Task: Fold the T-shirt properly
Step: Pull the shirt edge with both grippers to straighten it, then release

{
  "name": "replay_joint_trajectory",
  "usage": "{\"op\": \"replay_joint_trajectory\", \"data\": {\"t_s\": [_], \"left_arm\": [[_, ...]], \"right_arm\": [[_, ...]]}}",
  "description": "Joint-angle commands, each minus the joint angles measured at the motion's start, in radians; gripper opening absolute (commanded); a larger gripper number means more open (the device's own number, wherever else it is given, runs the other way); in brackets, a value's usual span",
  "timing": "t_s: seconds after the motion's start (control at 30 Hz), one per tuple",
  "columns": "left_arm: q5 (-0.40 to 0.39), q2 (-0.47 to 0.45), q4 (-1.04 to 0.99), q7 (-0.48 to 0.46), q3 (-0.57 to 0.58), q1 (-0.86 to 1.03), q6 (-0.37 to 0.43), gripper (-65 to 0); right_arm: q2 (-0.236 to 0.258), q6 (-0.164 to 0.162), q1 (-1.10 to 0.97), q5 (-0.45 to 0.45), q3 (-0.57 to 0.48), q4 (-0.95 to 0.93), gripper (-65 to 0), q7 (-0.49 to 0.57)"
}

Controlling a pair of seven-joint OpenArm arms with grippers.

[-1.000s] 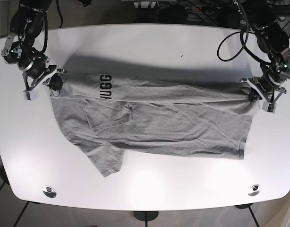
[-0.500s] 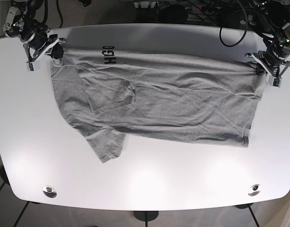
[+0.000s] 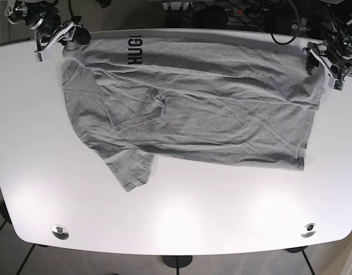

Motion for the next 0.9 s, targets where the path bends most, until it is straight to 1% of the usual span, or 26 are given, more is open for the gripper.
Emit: {"op": "replay_joint_trajectory", "data": {"t_s": [0.03, 0.07, 0.1, 0.17, 0.2, 0.23, 0.27, 0.3, 0.33, 0.37, 0.4, 0.43, 0.47, 0.5, 0.53, 0.57, 0.6, 0.67, 0.7, 0.73, 0.83, 0.87, 0.9], "left_arm": [[-0.061, -0.055, 0.022, -0.015, -0.049, 0.006, 0.002, -20.0], [-0.098, -0.071, 0.023, -0.015, -0.069, 0.020, 0.002, -20.0], [-0.161, -0.094, 0.025, -0.015, -0.095, 0.046, 0.002, -20.0], [-0.237, -0.107, 0.025, -0.015, -0.104, 0.055, 0.002, -20.1], [-0.257, -0.107, 0.025, -0.015, -0.103, 0.057, 0.002, -20.3], [-0.257, -0.100, 0.026, -0.015, -0.101, 0.052, 0.002, -20.4], [-0.257, -0.097, 0.025, -0.015, -0.101, 0.049, 0.002, -20.6], [-0.257, -0.077, 0.023, -0.015, -0.087, 0.048, 0.002, -20.6], [-0.257, -0.049, 0.026, -0.017, -0.064, 0.035, 0.002, -20.8], [-0.256, -0.032, 0.026, -0.017, -0.044, 0.023, 0.002, -22.9], [-0.253, -0.028, 0.023, -0.017, -0.026, 0.017, 0.002, -26.4], [-0.239, -0.028, 0.020, -0.017, -0.003, 0.017, 0.002, -31.1], [-0.204, -0.020, 0.019, -0.017, 0.037, 0.014, 0.002, -37.8], [-0.176, -0.005, 0.020, -0.018, 0.060, 0.014, 0.002, -42.1], [-0.147, 0.011, 0.025, -0.018, 0.071, 0.014, 0.002, -46.1], [-0.119, 0.026, 0.026, -0.018, 0.072, 0.014, 0.002, -49.0], [-0.090, 0.034, 0.020, -0.020, 0.072, 0.014, 0.002, -50.7], [-0.046, 0.037, 0.008, -0.022, 0.069, -0.001, 0.002, -51.2], [-0.036, 0.037, -0.014, -0.022, 0.069, -0.011, 0.002, -51.2], [-0.030, 0.032, -0.049, -0.022, 0.068, -0.014, 0.002, -51.2], [-0.026, 0.020, -0.130, -0.020, 0.068, -0.011, 0.002, -51.1], [-0.026, 0.008, -0.158, -0.020, 0.074, -0.008, 0.002, -51.1], [-0.026, 0.006, -0.170, -0.020, 0.074, -0.005, 0.002, -51.1]], "right_arm": [[0.012, 0.044, -0.028, 0.028, 0.038, 0.060, -25.8, 0.014], [0.009, 0.054, -0.036, 0.028, 0.064, 0.072, -25.5, 0.014], [0.008, 0.069, -0.053, 0.028, 0.101, 0.080, -25.5, 0.014], [0.008, 0.092, -0.064, 0.028, 0.142, 0.091, -25.5, 0.014], [0.008, 0.110, -0.065, 0.028, 0.157, 0.094, -26.0, 0.014], [0.008, 0.149, -0.059, 0.028, 0.163, 0.094, -26.3, 0.014], [0.008, 0.180, -0.041, 0.031, 0.160, 0.095, -26.5, 0.014], [0.008, 0.203, -0.021, 0.038, 0.156, 0.098, -26.5, 0.014], [0.008, 0.215, -0.005, 0.046, 0.139, 0.097, -26.5, 0.014], [0.008, 0.216, 0.008, 0.046, 0.113, 0.097, -26.8, 0.014], [0.008, 0.216, 0.027, 0.042, 0.081, 0.097, -28.5, 0.014], [0.008, 0.216, 0.044, 0.040, 0.048, 0.094, -32.3, 0.014], [0.008, 0.215, 0.059, 0.038, 0.001, 0.074, -40.3, 0.014], [0.008, 0.213, 0.067, 0.037, -0.033, 0.055, -46.1, 0.014], [0.008, 0.198, 0.074, 0.023, -0.062, 0.037, -50.9, 0.014], [0.008, 0.175, 0.079, -0.005, -0.082, 0.022, -55.0, 0.014], [0.005, 0.155, 0.081, -0.037, -0.099, 0.005, -57.2, 0.016], [-0.026, 0.149, 0.104, -0.100, -0.117, -0.029, -56.4, 0.020], [-0.037, 0.146, 0.116, -0.138, -0.117, -0.043, -56.1, 0.019], [-0.055, 0.149, 0.127, -0.204, -0.120, -0.060, -56.3, 0.019], [-0.063, 0.149, 0.166, -0.321, -0.120, -0.094, -56.3, 0.019], [-0.055, 0.149, 0.189, -0.353, -0.120, -0.112, -56.3, 0.019], [-0.052, 0.149, 0.205, -0.365, -0.120, -0.118, -56.3, 0.017]]}}
